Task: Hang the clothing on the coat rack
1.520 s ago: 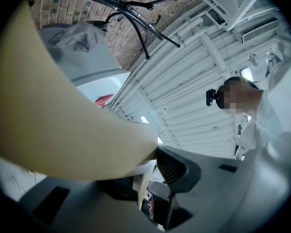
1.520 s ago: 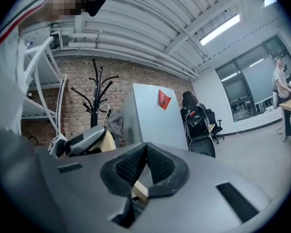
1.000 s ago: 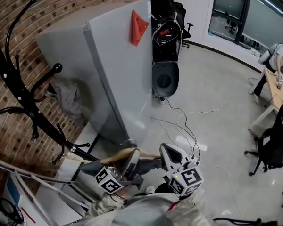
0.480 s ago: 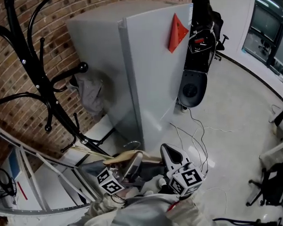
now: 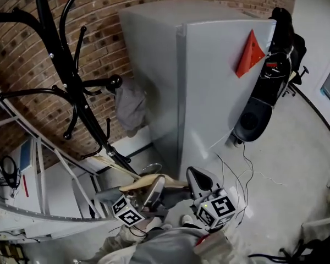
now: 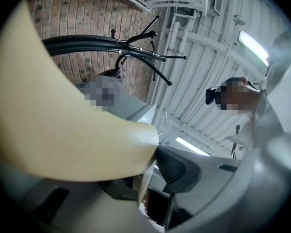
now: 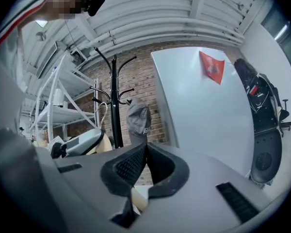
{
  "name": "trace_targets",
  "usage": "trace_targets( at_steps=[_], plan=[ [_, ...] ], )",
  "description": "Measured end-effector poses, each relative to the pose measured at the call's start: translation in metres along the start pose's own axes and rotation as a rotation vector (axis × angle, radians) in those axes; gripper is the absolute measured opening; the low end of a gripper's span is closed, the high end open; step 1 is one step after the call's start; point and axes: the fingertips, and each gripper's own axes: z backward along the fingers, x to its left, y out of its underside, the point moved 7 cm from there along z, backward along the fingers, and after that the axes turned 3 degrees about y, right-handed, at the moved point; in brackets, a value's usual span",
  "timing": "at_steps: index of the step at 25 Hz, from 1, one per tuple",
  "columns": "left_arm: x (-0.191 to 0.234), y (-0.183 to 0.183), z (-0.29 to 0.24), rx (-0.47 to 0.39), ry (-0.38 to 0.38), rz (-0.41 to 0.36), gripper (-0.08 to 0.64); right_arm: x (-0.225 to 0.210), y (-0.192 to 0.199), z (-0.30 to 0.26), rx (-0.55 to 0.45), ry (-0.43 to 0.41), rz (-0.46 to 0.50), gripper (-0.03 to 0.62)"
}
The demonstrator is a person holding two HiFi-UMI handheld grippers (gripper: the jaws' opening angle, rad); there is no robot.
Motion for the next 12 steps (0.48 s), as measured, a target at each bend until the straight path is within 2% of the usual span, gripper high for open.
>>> trace_targets(
  at_steps=[12],
  plan=[
    [-0.010,-0.004,0.019,-0.142,-0.172,-0.115,0.120,0.002,0.005,-0.032,0.056,-0.257,-0.003,0.025]
  ],
)
